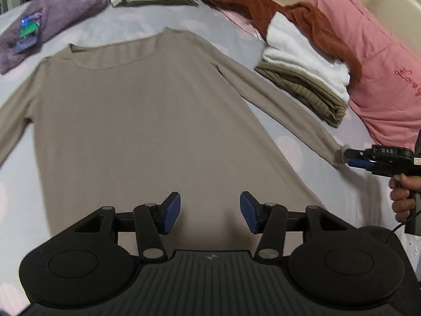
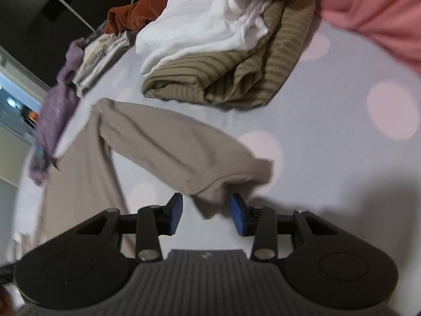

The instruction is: Fold clothes

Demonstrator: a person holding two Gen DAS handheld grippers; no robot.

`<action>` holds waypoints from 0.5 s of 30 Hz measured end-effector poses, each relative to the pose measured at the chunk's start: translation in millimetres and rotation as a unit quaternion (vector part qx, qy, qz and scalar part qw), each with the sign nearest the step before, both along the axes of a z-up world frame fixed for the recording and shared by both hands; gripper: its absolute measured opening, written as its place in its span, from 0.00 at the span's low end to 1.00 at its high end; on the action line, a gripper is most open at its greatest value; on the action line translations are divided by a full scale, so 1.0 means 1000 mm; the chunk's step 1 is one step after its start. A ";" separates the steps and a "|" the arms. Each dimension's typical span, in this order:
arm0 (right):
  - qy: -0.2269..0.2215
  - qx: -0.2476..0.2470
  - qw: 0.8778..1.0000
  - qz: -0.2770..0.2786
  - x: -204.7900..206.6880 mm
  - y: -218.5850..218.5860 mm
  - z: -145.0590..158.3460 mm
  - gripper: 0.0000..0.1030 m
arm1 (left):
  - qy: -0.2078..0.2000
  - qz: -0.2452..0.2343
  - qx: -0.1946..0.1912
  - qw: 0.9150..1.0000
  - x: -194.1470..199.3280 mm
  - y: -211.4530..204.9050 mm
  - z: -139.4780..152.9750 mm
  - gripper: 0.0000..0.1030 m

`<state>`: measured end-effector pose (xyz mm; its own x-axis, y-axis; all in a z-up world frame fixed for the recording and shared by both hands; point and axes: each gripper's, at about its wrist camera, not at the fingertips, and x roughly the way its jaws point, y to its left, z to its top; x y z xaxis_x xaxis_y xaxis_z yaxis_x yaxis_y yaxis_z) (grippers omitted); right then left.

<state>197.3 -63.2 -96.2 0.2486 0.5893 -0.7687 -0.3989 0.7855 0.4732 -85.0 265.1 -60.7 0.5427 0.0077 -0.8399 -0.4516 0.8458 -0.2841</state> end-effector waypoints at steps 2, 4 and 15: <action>0.002 0.000 1.000 -0.015 -0.001 0.003 -0.003 0.41 | 0.006 -0.001 -0.006 1.000 0.004 0.000 -0.004 0.47; -0.020 -0.024 0.999 -0.024 -0.003 0.005 -0.005 0.03 | 0.011 -0.002 -0.004 1.000 0.006 0.000 -0.006 0.47; 0.005 -0.056 0.998 0.007 -0.012 -0.030 -0.012 0.29 | 0.010 0.016 -0.019 1.000 -0.007 0.012 -0.009 0.47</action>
